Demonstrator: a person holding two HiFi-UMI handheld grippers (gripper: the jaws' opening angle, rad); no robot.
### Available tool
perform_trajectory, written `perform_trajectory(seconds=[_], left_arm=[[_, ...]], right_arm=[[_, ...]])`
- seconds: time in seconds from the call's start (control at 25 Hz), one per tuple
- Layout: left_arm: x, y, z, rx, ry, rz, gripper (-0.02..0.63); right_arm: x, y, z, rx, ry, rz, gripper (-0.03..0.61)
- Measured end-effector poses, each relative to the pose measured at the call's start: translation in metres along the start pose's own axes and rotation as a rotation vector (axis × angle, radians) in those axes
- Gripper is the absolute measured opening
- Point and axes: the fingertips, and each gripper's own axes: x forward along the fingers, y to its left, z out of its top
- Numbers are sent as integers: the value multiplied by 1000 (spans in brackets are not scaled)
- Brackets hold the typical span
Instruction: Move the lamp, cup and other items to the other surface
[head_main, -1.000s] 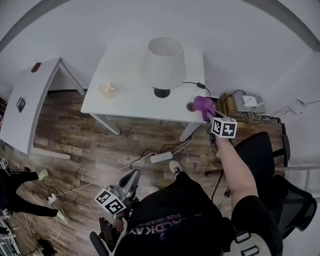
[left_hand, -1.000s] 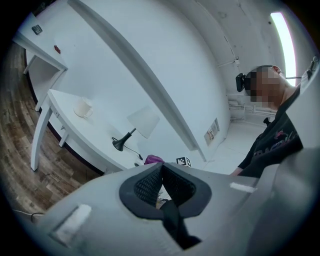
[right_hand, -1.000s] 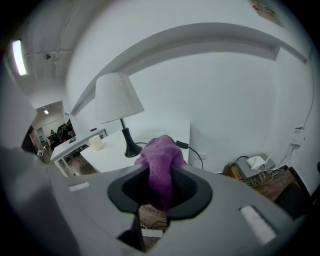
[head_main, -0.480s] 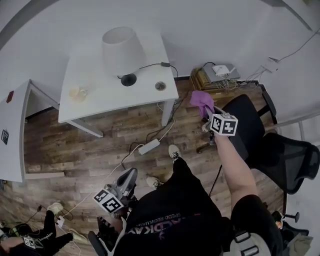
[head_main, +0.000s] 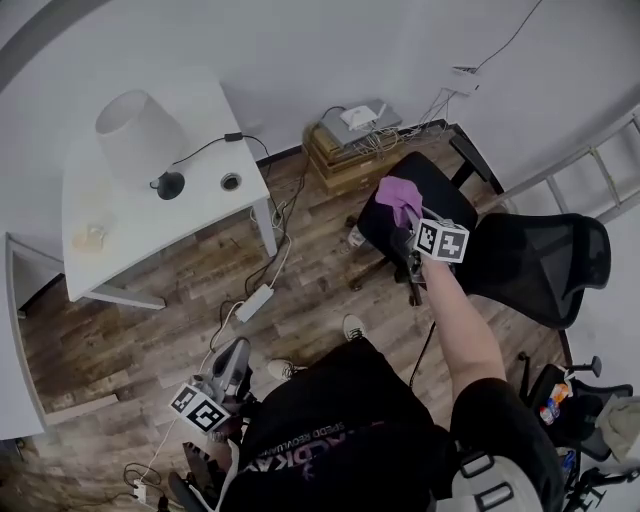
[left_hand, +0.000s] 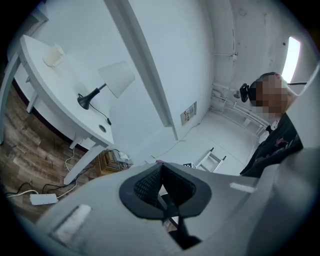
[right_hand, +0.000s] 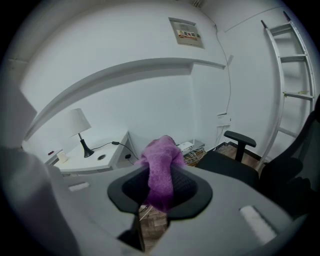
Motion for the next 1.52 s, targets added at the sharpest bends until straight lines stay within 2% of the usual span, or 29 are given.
perform_trajectory(seconds=[0.12,0.32,0.68,1.0,1.32,1.52], left_arm=[[29,-13,-12,13,25,-14,-2],[88,-44,-40,31,78,-29,-2],[169,-88,-96,40,95,22,0],[193,-98,-130,23,120,123,-2],[188,-91,-136,1,148,209,0],[184,-82,-140,-18,137,252,-1]], right_arm=[[-10,-49,-4,37,1,-51,89],[-9,-126,-14,82,34,-75,89],[21,-235,-76,101,227,-65,91],[64,-273,-135,112,383,-28,94],[100,-271,-162,142,444,3,103],[120,-267,-169,139,464,19,141]])
